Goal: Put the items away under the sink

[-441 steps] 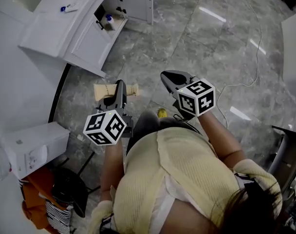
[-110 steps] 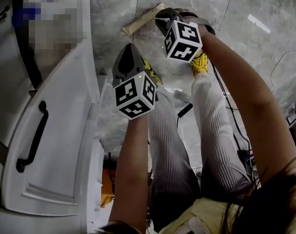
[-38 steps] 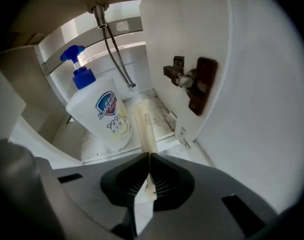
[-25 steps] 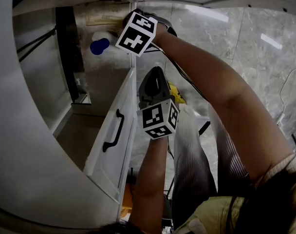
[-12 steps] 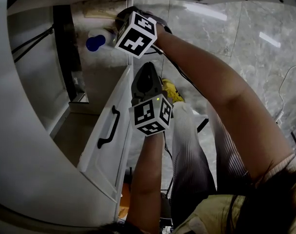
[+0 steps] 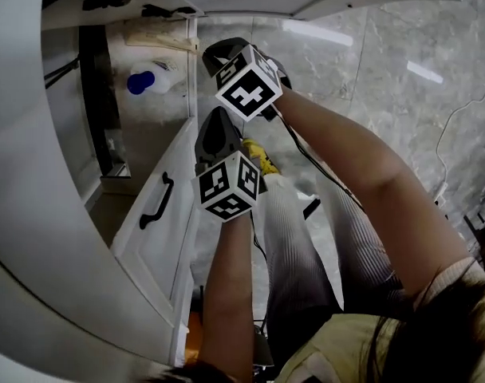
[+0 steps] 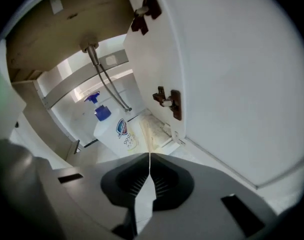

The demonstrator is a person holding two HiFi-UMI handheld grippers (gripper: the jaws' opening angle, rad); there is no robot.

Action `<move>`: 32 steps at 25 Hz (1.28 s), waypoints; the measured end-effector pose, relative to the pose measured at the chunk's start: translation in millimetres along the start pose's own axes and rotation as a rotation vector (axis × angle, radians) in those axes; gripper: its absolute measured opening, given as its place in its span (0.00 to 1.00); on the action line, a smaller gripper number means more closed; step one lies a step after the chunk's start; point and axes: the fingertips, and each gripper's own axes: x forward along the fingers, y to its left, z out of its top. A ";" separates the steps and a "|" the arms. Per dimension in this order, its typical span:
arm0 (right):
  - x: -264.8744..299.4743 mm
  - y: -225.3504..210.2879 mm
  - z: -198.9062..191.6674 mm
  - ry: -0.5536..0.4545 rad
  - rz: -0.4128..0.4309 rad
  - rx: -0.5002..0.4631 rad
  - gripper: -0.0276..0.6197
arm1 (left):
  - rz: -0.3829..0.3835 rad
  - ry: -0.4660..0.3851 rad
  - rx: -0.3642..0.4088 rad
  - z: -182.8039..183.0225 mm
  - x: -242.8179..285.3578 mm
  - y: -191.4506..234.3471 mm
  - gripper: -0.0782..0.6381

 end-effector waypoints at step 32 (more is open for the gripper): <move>-228.0 39.8 4.4 -0.017 0.017 0.140 0.08 | 0.080 -0.011 -0.070 36.0 -125.6 -56.8 0.16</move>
